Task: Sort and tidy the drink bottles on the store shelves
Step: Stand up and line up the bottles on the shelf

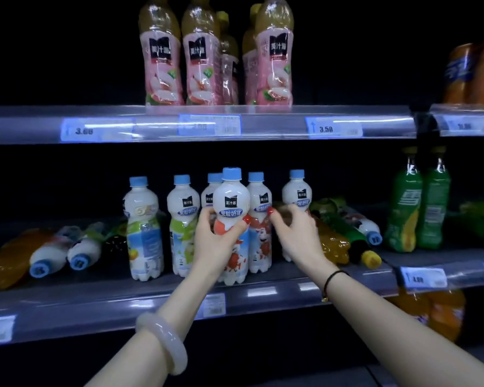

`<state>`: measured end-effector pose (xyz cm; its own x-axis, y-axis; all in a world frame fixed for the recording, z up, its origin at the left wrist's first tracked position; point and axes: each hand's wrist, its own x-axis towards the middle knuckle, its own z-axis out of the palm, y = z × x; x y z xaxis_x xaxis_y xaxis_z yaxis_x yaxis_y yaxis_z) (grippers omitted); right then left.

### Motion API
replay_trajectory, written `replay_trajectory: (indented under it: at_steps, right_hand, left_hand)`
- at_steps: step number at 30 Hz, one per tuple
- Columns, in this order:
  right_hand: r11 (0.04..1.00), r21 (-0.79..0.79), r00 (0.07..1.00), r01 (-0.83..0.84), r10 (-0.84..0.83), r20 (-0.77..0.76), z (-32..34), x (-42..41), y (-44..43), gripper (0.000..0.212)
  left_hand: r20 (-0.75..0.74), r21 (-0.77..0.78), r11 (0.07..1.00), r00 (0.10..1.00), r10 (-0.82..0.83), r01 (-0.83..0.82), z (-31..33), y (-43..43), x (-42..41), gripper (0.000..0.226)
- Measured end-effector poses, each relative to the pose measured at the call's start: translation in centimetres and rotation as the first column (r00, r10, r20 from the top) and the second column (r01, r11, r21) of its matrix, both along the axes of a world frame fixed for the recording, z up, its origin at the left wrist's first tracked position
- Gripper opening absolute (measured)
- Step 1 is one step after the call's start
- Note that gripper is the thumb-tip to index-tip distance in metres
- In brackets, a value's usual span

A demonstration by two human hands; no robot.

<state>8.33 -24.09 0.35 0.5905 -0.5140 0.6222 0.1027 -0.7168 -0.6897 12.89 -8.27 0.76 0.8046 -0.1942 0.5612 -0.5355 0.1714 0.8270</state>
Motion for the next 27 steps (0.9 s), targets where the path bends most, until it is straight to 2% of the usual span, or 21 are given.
replay_trajectory:
  at_steps: [2,4,5,6,7,9,12,17,23,27]
  right_hand:
    - [0.989,-0.022,0.978,0.149,-0.144,0.150,0.5,-1.2,-1.0,0.018]
    - [0.972,0.023,0.951,0.236,-0.235,0.202,1.1,-1.4,-2.5,0.027]
    - [0.972,0.064,0.963,0.226,-0.233,0.137,1.5,-1.3,-3.1,0.038]
    - [0.977,0.123,0.983,0.174,-0.180,0.036,1.7,-1.0,-3.5,0.047]
    - [0.978,0.183,0.994,0.100,-0.092,-0.051,1.8,-0.6,-3.8,0.047]
    - [0.976,0.220,0.993,0.008,0.019,-0.118,1.5,0.2,-4.0,0.025]
    - [0.979,0.203,0.998,0.003,0.009,-0.055,1.5,1.0,-4.0,0.020]
    - [0.963,0.245,0.988,-0.112,0.135,-0.078,1.3,1.9,-4.2,0.017]
    - [0.905,0.325,0.956,-0.274,0.294,-0.013,0.9,2.0,-4.9,0.035]
    - [0.915,0.294,0.953,-0.278,0.300,-0.034,0.4,2.2,-4.3,0.021]
  left_hand:
    - [0.006,0.012,1.000,1.000,-0.019,0.019,0.3,-0.6,-0.4,0.035]
    - [-0.005,0.024,0.999,0.999,-0.041,0.041,0.5,-1.4,-0.7,0.040]
    - [-0.011,0.021,0.999,0.999,-0.046,0.046,0.6,-1.8,-0.8,0.040]
    - [-0.013,0.015,0.999,0.999,-0.046,0.046,0.6,-2.1,-0.9,0.039]
    - [-0.015,0.012,0.999,0.999,-0.041,0.041,0.5,-2.4,-1.0,0.037]
    - [-0.027,0.012,1.000,0.999,-0.023,0.023,0.2,-2.7,-0.9,0.037]
    - [-0.035,0.004,1.000,0.999,0.007,-0.007,0.0,-3.2,-0.5,0.038]
    - [-0.041,0.007,0.998,0.997,0.066,-0.066,-0.1,-4.8,-0.2,0.043]
    - [-0.095,0.055,0.993,0.990,0.104,-0.099,-1.1,-7.2,-0.1,0.046]
    - [-0.097,0.114,0.980,0.980,0.174,-0.163,-1.1,-7.3,0.3,0.036]
